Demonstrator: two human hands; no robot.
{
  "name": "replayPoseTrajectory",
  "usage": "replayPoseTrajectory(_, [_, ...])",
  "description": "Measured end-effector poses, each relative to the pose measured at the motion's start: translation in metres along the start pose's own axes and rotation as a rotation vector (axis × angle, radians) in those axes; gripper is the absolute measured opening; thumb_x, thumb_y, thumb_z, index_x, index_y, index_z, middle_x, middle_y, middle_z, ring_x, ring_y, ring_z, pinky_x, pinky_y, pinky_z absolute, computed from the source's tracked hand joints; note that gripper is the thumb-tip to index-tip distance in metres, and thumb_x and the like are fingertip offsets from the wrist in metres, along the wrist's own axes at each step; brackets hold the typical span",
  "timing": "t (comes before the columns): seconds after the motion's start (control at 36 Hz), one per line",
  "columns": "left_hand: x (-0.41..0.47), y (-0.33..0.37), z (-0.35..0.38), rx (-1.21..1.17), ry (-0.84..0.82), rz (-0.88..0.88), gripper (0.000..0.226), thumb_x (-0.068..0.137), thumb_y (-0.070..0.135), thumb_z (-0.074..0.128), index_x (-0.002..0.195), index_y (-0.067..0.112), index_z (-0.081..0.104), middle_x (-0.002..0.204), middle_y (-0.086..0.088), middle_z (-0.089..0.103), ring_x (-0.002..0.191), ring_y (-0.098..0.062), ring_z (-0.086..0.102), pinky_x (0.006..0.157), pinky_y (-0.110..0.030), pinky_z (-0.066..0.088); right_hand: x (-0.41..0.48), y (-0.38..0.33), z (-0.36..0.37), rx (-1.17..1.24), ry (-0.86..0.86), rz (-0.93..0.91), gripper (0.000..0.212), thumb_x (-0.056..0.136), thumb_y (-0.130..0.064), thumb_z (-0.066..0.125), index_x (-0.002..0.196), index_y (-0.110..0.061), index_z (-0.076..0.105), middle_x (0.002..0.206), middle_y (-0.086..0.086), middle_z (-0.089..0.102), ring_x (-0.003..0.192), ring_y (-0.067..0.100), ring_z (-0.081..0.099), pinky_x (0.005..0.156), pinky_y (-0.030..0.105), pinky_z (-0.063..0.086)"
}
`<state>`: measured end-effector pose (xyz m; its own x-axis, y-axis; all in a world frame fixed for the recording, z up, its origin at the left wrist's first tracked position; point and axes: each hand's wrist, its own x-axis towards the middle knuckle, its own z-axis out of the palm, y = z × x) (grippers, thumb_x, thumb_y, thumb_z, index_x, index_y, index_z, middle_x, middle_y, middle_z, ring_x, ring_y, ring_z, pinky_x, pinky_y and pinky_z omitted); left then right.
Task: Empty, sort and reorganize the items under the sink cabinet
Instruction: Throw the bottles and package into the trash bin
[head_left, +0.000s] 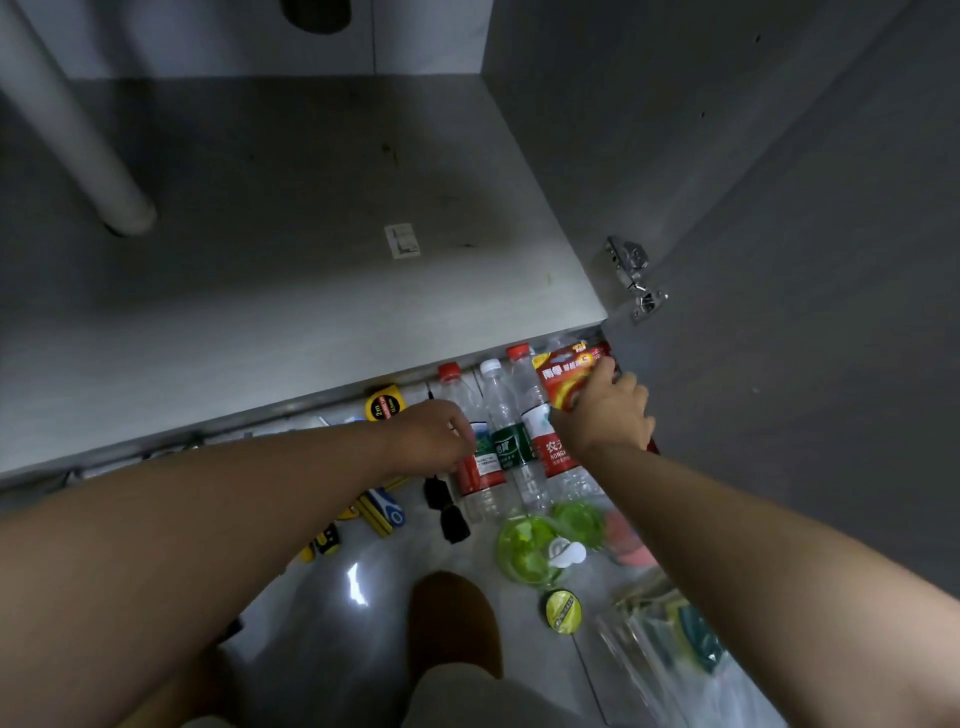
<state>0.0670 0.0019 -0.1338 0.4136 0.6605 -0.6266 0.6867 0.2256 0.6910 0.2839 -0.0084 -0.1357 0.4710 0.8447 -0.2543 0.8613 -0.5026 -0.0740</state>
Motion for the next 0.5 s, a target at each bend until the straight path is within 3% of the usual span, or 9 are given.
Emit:
replayPoseTrajectory(0.06, [-0.003, 0.008, -0.001, -0.17, -0.006, -0.014, 0.018, 0.096, 0.036, 0.065, 0.102, 0.02, 0.068, 0.106, -0.005, 0.071, 0.094, -0.018, 0.071, 0.077, -0.033, 0.059, -0.005, -0.006, -0.004, 0.232, 0.03, -0.107, 0.083, 0.074, -0.043, 0.08, 0.137, -0.017, 0.032, 0.13, 0.013, 0.051, 0.121, 0.031, 0.05, 0.095, 0.046, 0.049])
replayPoseTrajectory(0.14, [-0.009, 0.025, -0.007, -0.516, -0.067, -0.013, 0.037, 0.091, 0.054, 0.066, 0.114, 0.024, 0.068, 0.111, 0.0, 0.074, 0.104, -0.016, 0.071, 0.091, -0.035, 0.058, -0.025, -0.02, -0.012, 0.743, -0.191, -0.322, 0.077, 0.068, -0.031, 0.089, 0.125, -0.024, 0.038, 0.117, 0.004, 0.064, 0.1, 0.012, 0.067, 0.084, 0.027, 0.057])
replayPoseTrajectory(0.19, [-0.012, 0.034, -0.009, -0.658, -0.068, 0.02, 0.031, 0.092, 0.048, 0.068, 0.115, 0.027, 0.07, 0.108, 0.002, 0.077, 0.102, -0.016, 0.074, 0.091, -0.036, 0.059, -0.04, -0.026, -0.012, 0.849, -0.297, -0.458, 0.079, 0.065, -0.035, 0.09, 0.124, -0.028, 0.039, 0.114, -0.003, 0.067, 0.099, 0.006, 0.068, 0.083, 0.024, 0.057])
replayPoseTrajectory(0.28, [-0.011, 0.037, -0.014, -0.684, 0.054, 0.002, 0.025, 0.093, 0.03, 0.071, 0.115, 0.019, 0.068, 0.104, -0.004, 0.078, 0.092, -0.018, 0.077, 0.079, -0.032, 0.062, -0.052, -0.031, -0.011, 0.893, -0.332, -0.531, 0.081, 0.062, -0.048, 0.09, 0.127, -0.039, 0.041, 0.114, -0.009, 0.063, 0.102, 0.0, 0.064, 0.077, 0.017, 0.055])
replayPoseTrajectory(0.33, [-0.011, 0.03, -0.018, -0.644, 0.115, -0.023, 0.026, 0.092, 0.029, 0.073, 0.115, 0.017, 0.067, 0.106, -0.007, 0.077, 0.093, -0.022, 0.075, 0.084, -0.037, 0.061, -0.05, -0.03, -0.011, 0.867, -0.346, -0.487, 0.077, 0.067, -0.058, 0.083, 0.129, -0.04, 0.042, 0.115, -0.01, 0.061, 0.104, 0.001, 0.061, 0.079, 0.018, 0.054])
replayPoseTrajectory(0.39, [-0.011, 0.02, -0.023, -0.618, 0.191, -0.047, 0.032, 0.09, 0.033, 0.075, 0.117, 0.016, 0.067, 0.109, -0.007, 0.075, 0.099, -0.024, 0.072, 0.094, -0.044, 0.058, -0.04, -0.026, -0.009, 0.734, -0.254, -0.38, 0.067, 0.078, -0.061, 0.072, 0.133, -0.031, 0.044, 0.119, -0.005, 0.059, 0.108, 0.01, 0.059, 0.087, 0.03, 0.055])
replayPoseTrajectory(0.44, [-0.014, 0.011, -0.029, -0.616, 0.246, -0.055, 0.039, 0.088, 0.037, 0.076, 0.12, 0.016, 0.066, 0.112, -0.007, 0.073, 0.103, -0.026, 0.07, 0.098, -0.048, 0.056, -0.026, -0.018, -0.004, 0.426, -0.109, -0.275, 0.057, 0.089, -0.048, 0.067, 0.135, -0.021, 0.046, 0.127, 0.005, 0.055, 0.117, 0.022, 0.055, 0.096, 0.04, 0.051])
replayPoseTrajectory(0.5, [-0.018, 0.003, -0.034, -0.627, 0.268, -0.062, 0.045, 0.086, 0.037, 0.078, 0.123, 0.015, 0.065, 0.115, -0.008, 0.072, 0.105, -0.027, 0.07, 0.096, -0.05, 0.056, -0.015, -0.012, 0.001, 0.121, -0.099, -0.191, 0.062, 0.09, -0.042, 0.065, 0.139, -0.015, 0.04, 0.137, 0.013, 0.047, 0.126, 0.031, 0.047, 0.1, 0.043, 0.046])
